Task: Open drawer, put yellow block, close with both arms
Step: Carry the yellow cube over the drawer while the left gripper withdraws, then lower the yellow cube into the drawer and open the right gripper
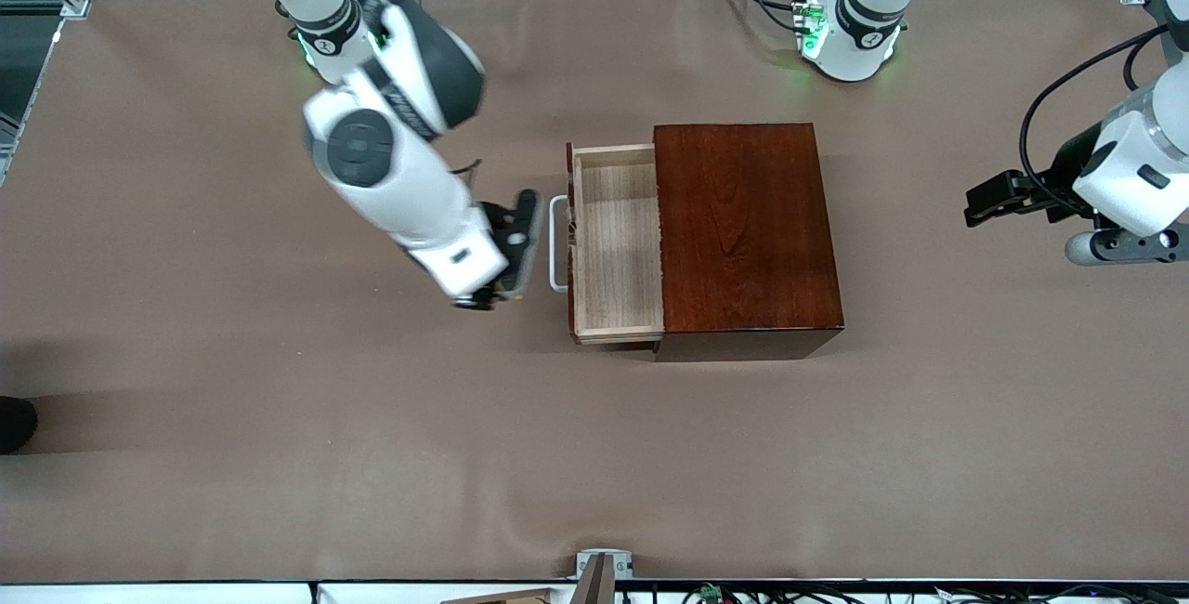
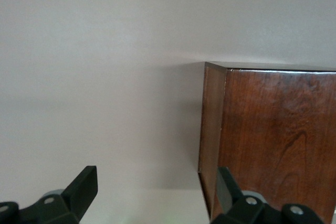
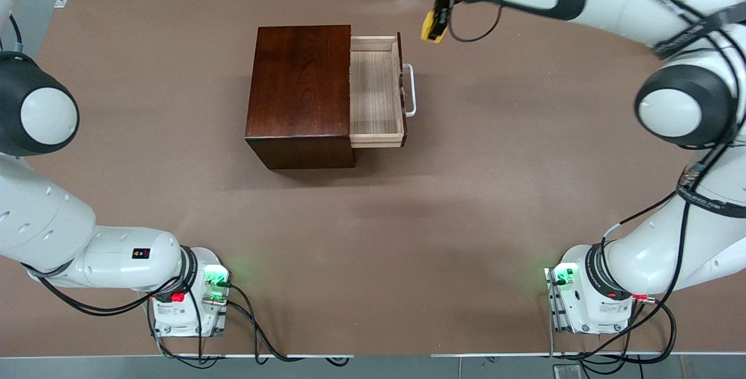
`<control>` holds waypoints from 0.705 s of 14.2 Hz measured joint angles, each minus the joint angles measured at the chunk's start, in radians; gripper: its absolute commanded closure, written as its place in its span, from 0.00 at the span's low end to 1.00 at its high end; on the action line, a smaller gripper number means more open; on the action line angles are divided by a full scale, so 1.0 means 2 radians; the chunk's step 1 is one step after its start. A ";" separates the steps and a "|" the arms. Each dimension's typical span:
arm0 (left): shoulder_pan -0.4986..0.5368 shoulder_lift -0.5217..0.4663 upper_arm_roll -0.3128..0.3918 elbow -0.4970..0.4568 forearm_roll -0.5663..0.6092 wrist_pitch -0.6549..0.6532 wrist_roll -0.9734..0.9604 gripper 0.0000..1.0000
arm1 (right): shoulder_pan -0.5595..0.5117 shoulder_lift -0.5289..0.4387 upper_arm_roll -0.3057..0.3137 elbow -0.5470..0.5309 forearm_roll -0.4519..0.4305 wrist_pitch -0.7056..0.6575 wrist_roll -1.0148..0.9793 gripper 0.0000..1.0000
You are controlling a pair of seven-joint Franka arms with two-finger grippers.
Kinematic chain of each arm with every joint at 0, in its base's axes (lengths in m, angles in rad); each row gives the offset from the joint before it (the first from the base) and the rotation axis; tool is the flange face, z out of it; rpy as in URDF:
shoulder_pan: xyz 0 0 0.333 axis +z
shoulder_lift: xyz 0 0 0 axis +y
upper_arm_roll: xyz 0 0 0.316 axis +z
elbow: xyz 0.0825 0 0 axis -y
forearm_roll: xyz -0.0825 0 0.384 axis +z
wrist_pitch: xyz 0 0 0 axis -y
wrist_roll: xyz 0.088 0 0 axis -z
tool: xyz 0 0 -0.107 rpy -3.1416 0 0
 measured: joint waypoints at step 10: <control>0.000 -0.001 -0.001 -0.003 0.000 0.009 0.003 0.00 | 0.141 0.073 -0.075 0.094 -0.056 -0.001 0.003 1.00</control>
